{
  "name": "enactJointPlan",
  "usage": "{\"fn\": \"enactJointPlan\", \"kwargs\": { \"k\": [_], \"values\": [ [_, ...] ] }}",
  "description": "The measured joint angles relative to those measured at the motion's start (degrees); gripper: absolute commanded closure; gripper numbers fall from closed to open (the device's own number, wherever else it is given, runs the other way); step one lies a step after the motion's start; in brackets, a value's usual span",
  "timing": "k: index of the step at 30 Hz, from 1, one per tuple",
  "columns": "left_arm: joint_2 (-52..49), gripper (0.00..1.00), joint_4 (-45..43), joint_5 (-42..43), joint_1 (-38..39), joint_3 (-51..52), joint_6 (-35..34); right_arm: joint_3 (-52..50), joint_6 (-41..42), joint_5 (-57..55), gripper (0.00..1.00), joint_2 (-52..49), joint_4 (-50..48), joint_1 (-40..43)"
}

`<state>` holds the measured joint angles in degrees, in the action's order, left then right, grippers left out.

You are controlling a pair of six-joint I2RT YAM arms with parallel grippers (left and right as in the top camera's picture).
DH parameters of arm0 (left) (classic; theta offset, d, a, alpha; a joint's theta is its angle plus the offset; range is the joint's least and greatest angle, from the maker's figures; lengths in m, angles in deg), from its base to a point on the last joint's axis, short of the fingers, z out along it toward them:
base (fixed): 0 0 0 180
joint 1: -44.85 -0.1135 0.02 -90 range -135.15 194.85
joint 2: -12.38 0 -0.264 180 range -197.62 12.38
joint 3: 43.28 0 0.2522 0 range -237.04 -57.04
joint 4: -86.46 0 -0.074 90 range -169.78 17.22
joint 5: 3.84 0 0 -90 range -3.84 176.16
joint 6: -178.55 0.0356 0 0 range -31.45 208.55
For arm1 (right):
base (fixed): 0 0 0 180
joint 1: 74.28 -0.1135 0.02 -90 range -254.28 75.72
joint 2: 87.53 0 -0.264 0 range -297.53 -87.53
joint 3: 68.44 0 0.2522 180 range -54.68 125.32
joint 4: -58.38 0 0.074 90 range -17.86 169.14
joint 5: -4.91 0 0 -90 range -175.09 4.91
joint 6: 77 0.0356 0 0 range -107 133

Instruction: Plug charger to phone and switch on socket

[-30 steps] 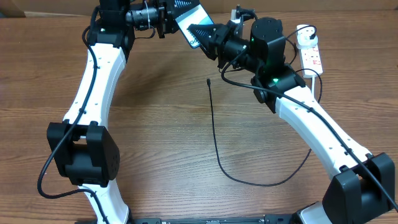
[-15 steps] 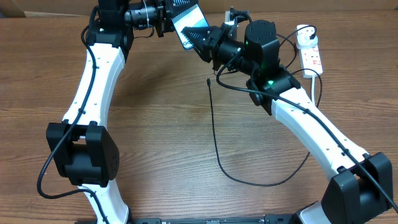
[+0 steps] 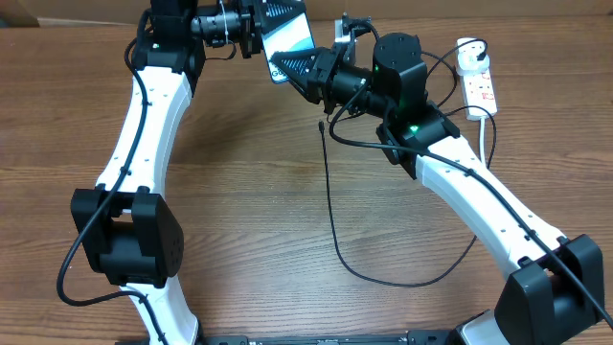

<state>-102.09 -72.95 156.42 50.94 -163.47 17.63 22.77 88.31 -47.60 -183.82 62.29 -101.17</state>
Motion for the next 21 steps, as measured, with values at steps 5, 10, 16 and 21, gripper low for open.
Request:
{"fn": "enactJointPlan", "kwargs": {
  "k": [5, 10, 16, 21],
  "values": [
    [0.00, 0.96, -0.07, 2.19, -0.37, 0.00, 0.37, 0.00, 0.96, 1.77, 0.96, 0.00, -0.44, -0.15],
    [0.00, 0.96, 0.02, 3.45, -0.50, 0.00, 0.83, 0.13, -0.13, 2.86, 0.96, 0.02, 1.42, -0.13],
    [0.00, 0.96, 0.35, 5.20, -0.52, 0.00, 1.88, 0.98, -3.23, 3.96, 0.96, 0.52, 5.44, -0.13],
    [0.00, 0.96, 0.35, 5.84, -0.17, 0.00, 3.02, 1.38, -6.21, 6.67, 0.96, 0.57, 7.63, 1.07]
  ]
}}
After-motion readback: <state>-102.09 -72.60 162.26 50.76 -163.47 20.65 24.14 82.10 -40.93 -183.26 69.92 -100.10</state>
